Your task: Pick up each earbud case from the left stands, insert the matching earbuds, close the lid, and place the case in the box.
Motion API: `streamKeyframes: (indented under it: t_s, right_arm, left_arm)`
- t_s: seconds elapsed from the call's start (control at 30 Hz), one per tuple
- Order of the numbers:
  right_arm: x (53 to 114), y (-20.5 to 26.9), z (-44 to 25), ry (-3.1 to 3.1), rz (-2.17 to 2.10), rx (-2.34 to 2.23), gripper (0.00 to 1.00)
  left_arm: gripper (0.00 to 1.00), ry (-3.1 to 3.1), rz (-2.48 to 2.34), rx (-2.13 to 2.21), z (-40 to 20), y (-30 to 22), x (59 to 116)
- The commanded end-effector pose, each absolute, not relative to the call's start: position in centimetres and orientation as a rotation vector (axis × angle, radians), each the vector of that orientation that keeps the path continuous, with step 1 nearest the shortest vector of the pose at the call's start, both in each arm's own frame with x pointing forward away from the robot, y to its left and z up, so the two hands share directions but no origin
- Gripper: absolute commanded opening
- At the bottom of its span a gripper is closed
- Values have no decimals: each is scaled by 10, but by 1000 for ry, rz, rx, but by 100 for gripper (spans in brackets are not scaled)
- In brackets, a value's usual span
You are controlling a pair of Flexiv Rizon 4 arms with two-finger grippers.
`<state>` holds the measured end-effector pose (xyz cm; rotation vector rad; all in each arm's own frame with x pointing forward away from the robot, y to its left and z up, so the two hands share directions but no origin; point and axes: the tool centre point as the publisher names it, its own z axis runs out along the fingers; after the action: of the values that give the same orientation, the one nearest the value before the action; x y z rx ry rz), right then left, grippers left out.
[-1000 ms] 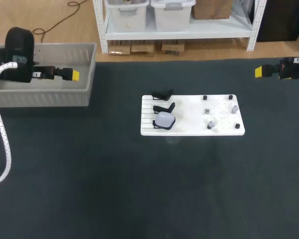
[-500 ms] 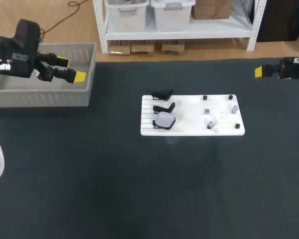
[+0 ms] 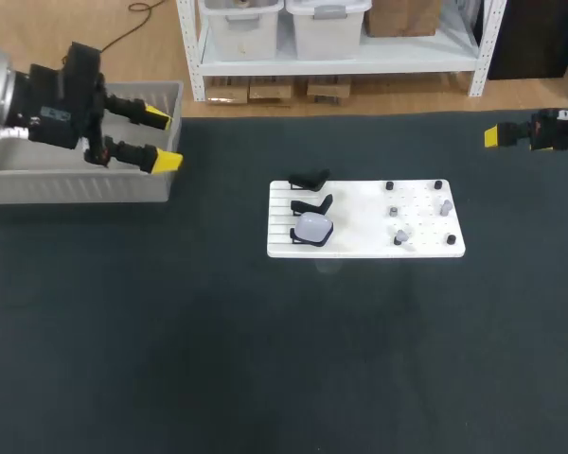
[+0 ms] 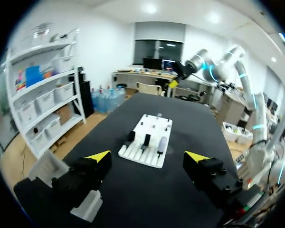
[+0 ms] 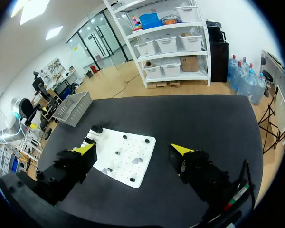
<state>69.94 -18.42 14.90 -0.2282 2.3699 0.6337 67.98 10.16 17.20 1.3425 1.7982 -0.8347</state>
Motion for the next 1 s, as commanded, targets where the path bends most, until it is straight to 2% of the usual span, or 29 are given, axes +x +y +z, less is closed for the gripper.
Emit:
streamKeyframes:
  t_s: [0.03, 0.67, 1.0]
  right_arm:
    - [699, -184, 149, 2371, 634, -229, 100]
    - [699, -184, 149, 2371, 634, -229, 100]
    - [699, -184, 149, 2371, 634, -229, 100]
  left_arm:
    - [100, 1751, -880, 1418, 159, 91, 680]
    - [100, 1631, -961, 1600, 109, 43, 659]
    - [100, 1629, -949, 1564, 81, 12, 663]
